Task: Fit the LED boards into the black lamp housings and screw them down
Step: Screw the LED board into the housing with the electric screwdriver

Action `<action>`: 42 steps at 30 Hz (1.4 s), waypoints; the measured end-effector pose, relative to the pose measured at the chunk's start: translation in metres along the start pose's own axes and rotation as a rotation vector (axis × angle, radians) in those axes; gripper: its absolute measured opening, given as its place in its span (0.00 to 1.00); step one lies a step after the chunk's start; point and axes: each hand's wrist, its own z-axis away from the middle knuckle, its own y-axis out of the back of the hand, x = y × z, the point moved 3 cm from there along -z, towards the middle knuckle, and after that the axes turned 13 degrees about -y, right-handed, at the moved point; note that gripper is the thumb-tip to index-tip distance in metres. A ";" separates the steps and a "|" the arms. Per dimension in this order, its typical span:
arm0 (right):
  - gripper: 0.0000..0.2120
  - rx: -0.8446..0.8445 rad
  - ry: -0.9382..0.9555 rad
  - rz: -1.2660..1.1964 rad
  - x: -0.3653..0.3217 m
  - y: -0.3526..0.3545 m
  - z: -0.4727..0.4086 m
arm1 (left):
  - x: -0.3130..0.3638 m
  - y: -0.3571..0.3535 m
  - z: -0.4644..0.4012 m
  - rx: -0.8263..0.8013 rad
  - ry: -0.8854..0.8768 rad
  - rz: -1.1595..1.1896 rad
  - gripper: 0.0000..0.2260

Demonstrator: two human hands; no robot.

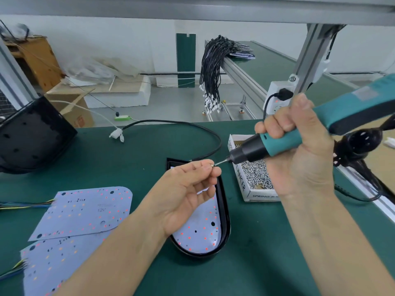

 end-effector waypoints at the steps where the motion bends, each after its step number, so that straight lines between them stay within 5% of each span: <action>1: 0.13 -0.001 -0.002 -0.006 0.001 0.000 0.000 | 0.000 0.000 0.001 -0.002 -0.005 -0.007 0.03; 14: 0.14 -0.030 -0.001 -0.041 0.008 0.000 -0.002 | 0.000 0.000 0.003 0.057 -0.082 0.050 0.04; 42: 0.13 0.114 0.008 -0.162 0.029 0.006 -0.007 | 0.015 0.010 0.001 0.163 -0.276 -0.256 0.07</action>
